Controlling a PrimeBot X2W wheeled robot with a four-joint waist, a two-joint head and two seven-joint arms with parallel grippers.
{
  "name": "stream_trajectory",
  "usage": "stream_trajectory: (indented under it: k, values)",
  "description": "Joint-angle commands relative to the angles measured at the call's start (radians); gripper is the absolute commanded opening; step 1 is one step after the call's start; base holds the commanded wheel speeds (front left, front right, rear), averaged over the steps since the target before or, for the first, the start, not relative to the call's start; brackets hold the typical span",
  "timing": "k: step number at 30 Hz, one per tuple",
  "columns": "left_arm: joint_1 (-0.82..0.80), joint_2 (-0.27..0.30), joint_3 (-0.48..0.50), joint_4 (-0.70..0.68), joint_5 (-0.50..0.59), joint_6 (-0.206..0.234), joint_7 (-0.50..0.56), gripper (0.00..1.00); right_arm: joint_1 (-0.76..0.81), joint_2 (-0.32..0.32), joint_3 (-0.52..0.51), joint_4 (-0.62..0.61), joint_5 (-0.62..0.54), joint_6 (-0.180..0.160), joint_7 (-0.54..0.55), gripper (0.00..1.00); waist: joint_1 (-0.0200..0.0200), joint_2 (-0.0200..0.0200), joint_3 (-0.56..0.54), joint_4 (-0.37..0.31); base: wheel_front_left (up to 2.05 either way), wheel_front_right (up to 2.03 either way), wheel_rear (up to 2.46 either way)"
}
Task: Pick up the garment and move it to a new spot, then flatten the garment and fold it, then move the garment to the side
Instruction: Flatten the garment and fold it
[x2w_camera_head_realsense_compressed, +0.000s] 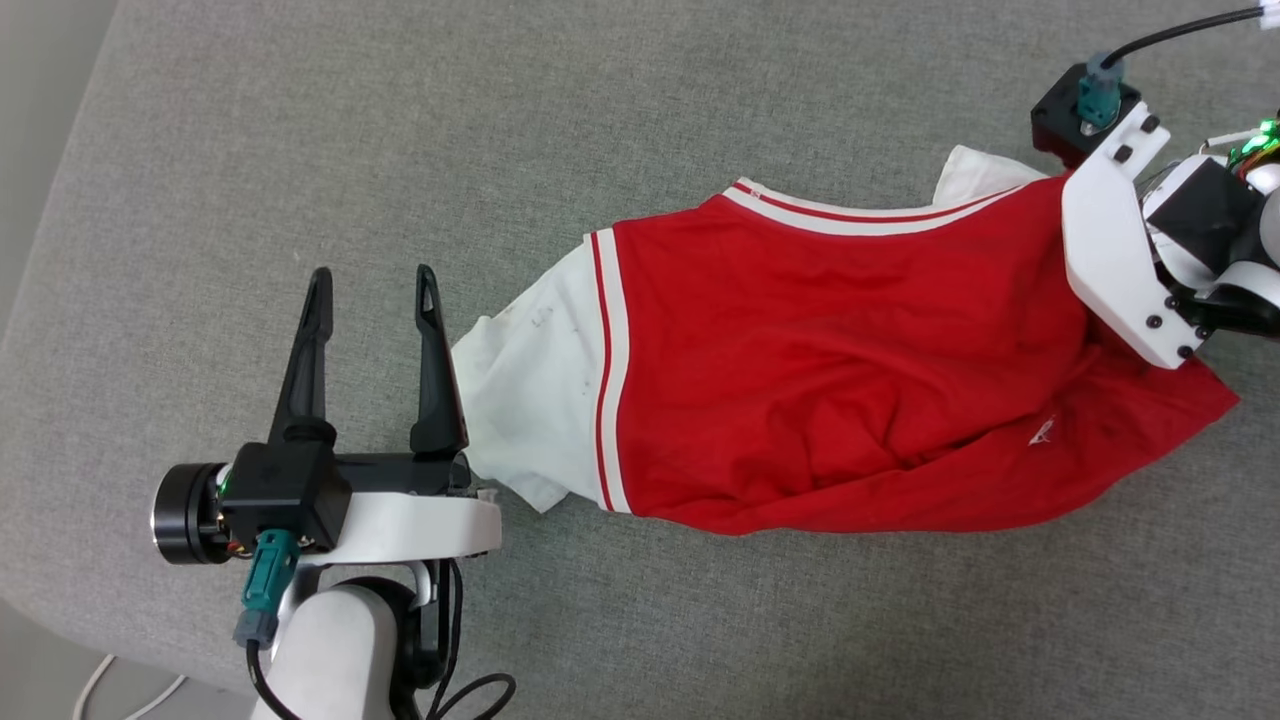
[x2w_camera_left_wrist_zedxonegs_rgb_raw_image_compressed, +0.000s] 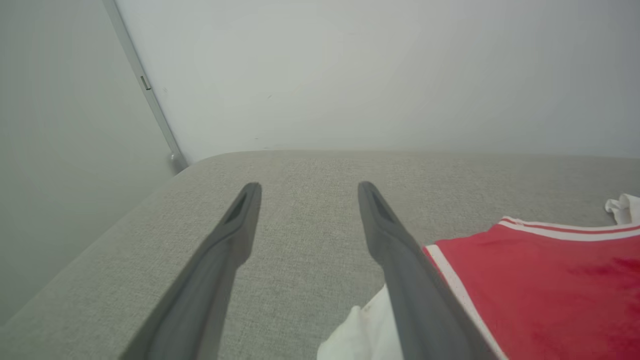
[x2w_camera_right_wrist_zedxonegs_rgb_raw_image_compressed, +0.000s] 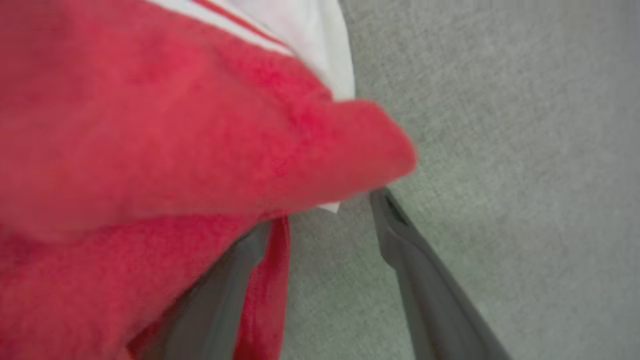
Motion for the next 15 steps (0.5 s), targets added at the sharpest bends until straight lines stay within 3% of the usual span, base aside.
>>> stream_trajectory:
  k: [1,6,7,8,15]
  values:
    - [-0.017,-0.007,0.003,0.002,0.007,-0.005,-0.002,1.00,0.053,0.026,0.044,0.021,0.008,0.000,-0.012,1.00,0.0000,0.0000,0.006,0.005,0.00,0.00,0.00]
    - [-0.028,-0.015,0.014,0.007,0.020,-0.023,-0.002,1.00,0.037,0.031,0.071,0.052,0.015,-0.001,-0.061,1.00,0.0000,0.0000,0.011,0.011,0.00,0.00,0.00]
    - [-0.029,-0.016,0.016,0.007,0.023,-0.025,-0.002,1.00,0.032,0.033,0.076,0.048,0.006,-0.001,-0.064,0.34,0.0000,0.0000,0.011,0.011,0.00,0.00,0.00]
    - [-0.028,-0.017,0.017,0.008,0.026,-0.027,-0.002,1.00,0.028,0.034,0.079,0.046,0.004,-0.001,-0.069,0.00,0.0000,0.0000,0.010,0.010,0.00,0.00,0.00]
    - [0.007,-0.020,0.033,0.022,0.036,-0.032,-0.002,1.00,0.005,0.034,0.072,0.047,0.034,0.000,-0.176,0.00,0.0000,0.0000,-0.050,-0.016,0.00,0.00,0.00]
